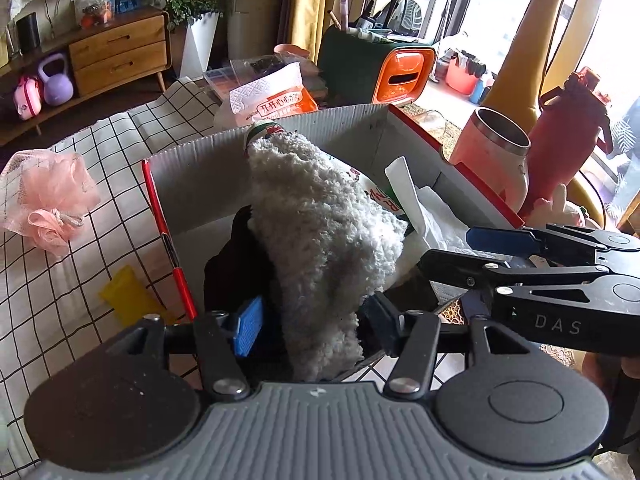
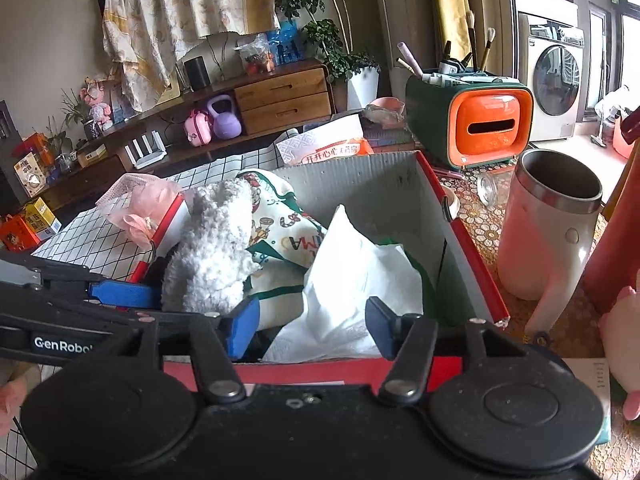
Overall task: Organize soft objects
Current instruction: 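Lower the grey cloth into the box and open the left tool while the right releases the tissue, then withdraw both open tools up from the red box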
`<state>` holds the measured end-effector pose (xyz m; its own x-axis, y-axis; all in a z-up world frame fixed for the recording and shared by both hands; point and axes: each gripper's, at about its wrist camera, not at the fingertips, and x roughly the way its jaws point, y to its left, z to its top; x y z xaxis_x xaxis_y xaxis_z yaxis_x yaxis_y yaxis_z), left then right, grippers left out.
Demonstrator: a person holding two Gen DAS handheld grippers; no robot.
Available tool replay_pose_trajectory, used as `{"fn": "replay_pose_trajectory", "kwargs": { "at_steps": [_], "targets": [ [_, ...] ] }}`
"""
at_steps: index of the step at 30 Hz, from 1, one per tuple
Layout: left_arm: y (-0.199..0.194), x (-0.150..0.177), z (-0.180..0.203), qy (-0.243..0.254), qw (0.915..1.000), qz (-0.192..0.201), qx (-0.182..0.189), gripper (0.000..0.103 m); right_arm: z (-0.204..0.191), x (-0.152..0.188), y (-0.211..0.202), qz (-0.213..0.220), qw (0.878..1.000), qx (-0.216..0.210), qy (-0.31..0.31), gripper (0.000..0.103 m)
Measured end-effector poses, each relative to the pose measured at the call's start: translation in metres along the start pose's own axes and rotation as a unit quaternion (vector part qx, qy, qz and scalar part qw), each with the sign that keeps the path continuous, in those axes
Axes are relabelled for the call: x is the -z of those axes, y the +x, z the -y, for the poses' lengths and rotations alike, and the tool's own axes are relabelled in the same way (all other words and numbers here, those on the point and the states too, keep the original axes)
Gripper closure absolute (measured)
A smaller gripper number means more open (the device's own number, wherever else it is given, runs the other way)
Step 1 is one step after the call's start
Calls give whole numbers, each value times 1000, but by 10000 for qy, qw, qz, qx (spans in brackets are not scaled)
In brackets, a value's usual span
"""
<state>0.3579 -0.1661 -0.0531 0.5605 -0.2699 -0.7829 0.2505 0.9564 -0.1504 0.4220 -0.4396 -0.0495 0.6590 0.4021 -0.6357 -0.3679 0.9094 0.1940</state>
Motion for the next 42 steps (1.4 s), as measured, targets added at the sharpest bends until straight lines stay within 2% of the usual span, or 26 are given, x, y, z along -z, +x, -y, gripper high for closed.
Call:
{"fn": "replay_pose_trajectory", "kwargs": {
  "at_steps": [2, 5, 12, 20, 22, 25, 38, 40, 42],
  "targets": [
    [-6, 2, -1, -3, 10000, 52, -5, 45, -5, -1, -6, 37, 10000, 2, -38, 40],
    [-16, 4, -2, -18, 9999, 128, -10, 36, -10, -1, -14, 86, 9999, -9, -75, 39],
    [-44, 12, -6, -2, 9995, 329, -32, 35, -26, 1, -37, 226, 9996, -36, -181, 26],
    [-81, 26, -13, -51, 9987, 505, -38, 29, -52, 4, -66, 400, 9985, -161, -327, 12],
    [-92, 30, -17, -67, 9985, 545, -42, 23, -59, 6, -74, 446, 9982, -189, -366, 6],
    [-108, 38, -26, -122, 9978, 655, -52, 21, -71, 8, -83, 507, 9974, -259, -450, 3],
    [-161, 72, -83, -558, 9949, 834, -73, 13, -126, 21, -94, 527, 9940, -623, -726, 0],
    [-166, 76, -93, -571, 9949, 823, -150, 4, -137, 24, -90, 484, 9930, -675, -836, 0],
    [-171, 80, -103, -558, 9949, 812, -224, 3, -147, 27, -86, 451, 9919, -719, -943, 0]
  ]
}}
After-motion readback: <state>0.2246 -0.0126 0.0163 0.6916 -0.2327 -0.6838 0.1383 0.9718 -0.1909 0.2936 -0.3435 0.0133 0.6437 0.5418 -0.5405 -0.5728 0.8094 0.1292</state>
